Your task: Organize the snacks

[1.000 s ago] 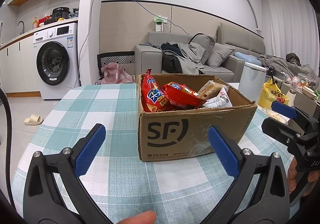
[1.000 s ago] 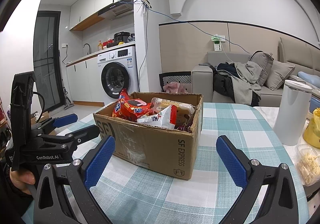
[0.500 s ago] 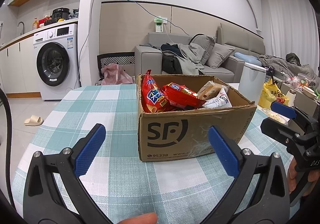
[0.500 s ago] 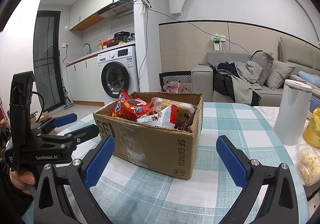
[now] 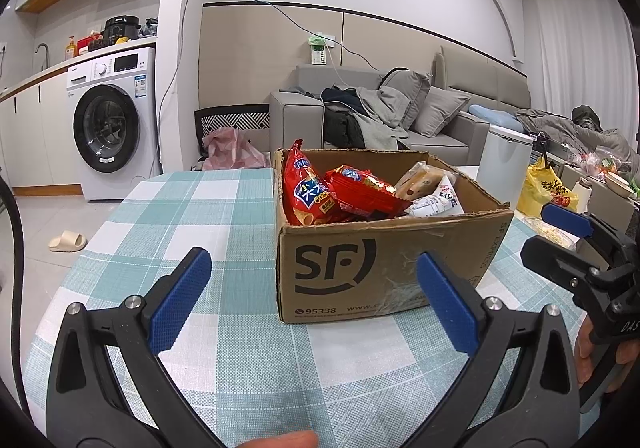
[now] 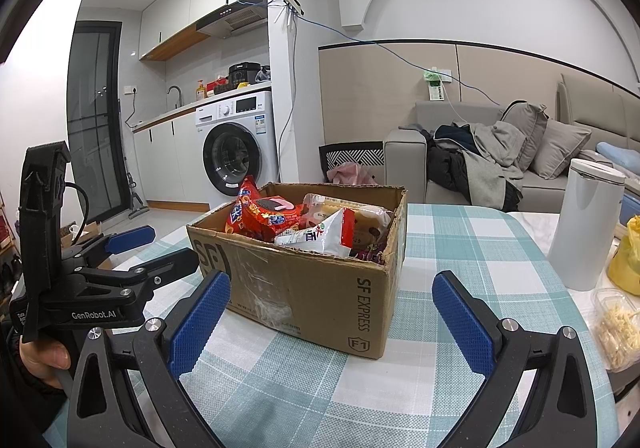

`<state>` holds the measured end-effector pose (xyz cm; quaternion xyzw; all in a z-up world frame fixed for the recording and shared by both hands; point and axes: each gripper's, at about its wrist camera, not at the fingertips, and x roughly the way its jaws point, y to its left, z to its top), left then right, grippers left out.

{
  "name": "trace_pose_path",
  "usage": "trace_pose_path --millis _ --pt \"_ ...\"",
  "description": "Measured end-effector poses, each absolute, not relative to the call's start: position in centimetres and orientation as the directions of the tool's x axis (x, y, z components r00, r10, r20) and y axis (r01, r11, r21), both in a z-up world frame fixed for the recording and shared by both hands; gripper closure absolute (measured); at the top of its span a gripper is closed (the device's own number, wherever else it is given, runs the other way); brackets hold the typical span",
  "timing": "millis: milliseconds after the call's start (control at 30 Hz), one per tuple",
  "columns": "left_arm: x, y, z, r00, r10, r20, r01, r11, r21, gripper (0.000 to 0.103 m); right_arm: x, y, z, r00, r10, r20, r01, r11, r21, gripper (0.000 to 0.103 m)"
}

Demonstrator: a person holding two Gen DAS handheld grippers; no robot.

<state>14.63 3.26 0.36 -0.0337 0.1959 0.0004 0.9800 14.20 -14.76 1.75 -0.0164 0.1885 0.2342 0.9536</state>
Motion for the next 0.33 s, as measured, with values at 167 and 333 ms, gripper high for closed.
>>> trace_pose_path --millis 167,333 --pt "14.56 3.28 0.41 0.925 -0.007 -0.381 -0.019 0.998 -0.064 0.001 14.21 -14.77 1.76 0.819 0.440 -0.367 -0.453 0.890 0.057 0.000" --pt "14.44 3.23 0.46 0.928 -0.004 -0.373 -0.022 0.998 -0.066 0.001 14.21 -14.76 1.77 0.819 0.440 -0.368 -0.452 0.890 0.058 0.000"
